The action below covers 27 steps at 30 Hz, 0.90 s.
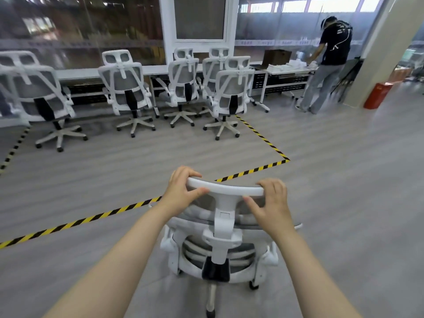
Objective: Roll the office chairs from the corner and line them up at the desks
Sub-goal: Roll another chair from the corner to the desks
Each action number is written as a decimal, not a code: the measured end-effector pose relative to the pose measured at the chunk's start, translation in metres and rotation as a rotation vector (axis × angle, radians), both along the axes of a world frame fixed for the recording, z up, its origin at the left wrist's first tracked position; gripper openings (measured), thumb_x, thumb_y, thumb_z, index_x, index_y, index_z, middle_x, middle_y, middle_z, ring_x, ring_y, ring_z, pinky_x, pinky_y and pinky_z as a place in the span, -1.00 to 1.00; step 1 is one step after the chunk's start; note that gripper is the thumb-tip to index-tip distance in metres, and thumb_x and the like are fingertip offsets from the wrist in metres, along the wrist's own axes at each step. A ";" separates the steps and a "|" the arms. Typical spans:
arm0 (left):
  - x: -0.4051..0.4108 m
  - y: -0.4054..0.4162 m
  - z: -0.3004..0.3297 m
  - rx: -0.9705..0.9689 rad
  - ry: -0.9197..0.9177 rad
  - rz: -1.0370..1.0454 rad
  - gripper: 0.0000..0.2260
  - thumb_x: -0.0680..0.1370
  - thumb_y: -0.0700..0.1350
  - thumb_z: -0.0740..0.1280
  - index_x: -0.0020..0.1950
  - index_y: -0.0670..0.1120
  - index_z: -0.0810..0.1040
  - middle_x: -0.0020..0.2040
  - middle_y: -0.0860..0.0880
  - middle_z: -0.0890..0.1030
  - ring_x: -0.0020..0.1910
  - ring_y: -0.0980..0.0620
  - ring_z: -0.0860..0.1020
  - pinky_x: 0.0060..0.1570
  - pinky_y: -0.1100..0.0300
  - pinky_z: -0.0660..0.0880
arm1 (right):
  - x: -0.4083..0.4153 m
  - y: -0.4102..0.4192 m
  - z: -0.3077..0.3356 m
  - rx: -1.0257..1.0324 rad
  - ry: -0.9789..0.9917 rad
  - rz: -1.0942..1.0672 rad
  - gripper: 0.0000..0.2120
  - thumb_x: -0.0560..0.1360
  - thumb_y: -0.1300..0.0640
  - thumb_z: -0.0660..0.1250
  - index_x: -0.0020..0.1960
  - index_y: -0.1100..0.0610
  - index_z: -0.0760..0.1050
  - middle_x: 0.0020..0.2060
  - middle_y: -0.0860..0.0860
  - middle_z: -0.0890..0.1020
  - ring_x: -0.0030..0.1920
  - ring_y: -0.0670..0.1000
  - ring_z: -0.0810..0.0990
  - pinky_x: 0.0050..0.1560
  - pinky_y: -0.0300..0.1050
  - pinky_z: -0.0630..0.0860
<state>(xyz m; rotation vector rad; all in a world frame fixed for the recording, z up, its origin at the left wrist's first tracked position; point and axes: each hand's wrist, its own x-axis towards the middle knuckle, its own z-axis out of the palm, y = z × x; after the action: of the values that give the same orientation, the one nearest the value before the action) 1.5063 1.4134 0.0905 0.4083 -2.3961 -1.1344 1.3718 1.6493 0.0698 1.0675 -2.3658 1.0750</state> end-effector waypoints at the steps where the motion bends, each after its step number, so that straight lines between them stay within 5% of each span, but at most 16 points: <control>1: -0.018 -0.018 0.000 0.003 0.002 0.017 -0.66 0.27 0.30 0.36 -0.03 0.25 0.41 0.11 0.09 0.43 0.19 0.17 0.33 0.15 0.50 0.18 | -0.020 -0.019 -0.001 0.003 -0.003 0.015 -0.55 0.43 -0.25 0.26 0.12 0.07 0.41 0.09 -0.04 0.41 0.22 0.06 0.32 0.21 0.09 0.41; 4: -0.067 -0.067 -0.002 -0.004 0.050 0.049 -0.65 0.29 0.27 0.39 -0.01 0.19 0.46 0.10 0.14 0.44 0.22 0.17 0.37 0.26 0.35 0.23 | -0.079 -0.071 -0.006 0.000 0.026 0.058 -0.56 0.47 -0.24 0.24 0.14 0.08 0.40 0.12 -0.02 0.40 0.23 0.07 0.30 0.23 0.10 0.39; 10: -0.162 -0.141 -0.011 0.101 0.144 0.208 -0.66 0.30 0.17 0.44 0.05 0.21 0.51 0.38 0.10 0.28 0.37 0.40 0.19 0.33 0.45 0.13 | -0.191 -0.169 -0.002 0.063 0.116 0.106 -0.59 0.49 -0.21 0.23 0.12 0.11 0.38 0.08 0.01 0.40 0.16 0.13 0.35 0.16 0.16 0.40; 17: -0.269 -0.231 -0.007 0.205 0.105 0.337 -0.67 0.43 -0.10 0.49 0.09 0.23 0.52 0.54 0.11 0.04 0.47 0.26 0.08 0.47 0.01 0.15 | -0.316 -0.277 0.007 0.150 0.066 0.188 -0.53 0.46 -0.29 0.20 0.11 0.09 0.41 0.04 0.00 0.44 0.15 0.08 0.36 0.15 0.09 0.41; 27: -0.410 -0.383 -0.006 0.186 0.141 0.414 -0.69 0.41 -0.06 0.51 0.07 0.21 0.52 0.52 0.12 0.07 0.37 0.26 0.17 0.35 0.20 0.18 | -0.472 -0.447 0.016 0.168 -0.074 0.307 -0.50 0.44 -0.33 0.22 0.13 0.05 0.36 0.06 -0.08 0.34 0.21 -0.05 0.27 0.11 -0.09 0.44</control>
<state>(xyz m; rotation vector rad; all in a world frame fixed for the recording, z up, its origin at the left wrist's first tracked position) 1.0961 1.0300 0.0847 0.8142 -1.9695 -1.1486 0.9002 1.2022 0.0854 1.5147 -2.4397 1.0433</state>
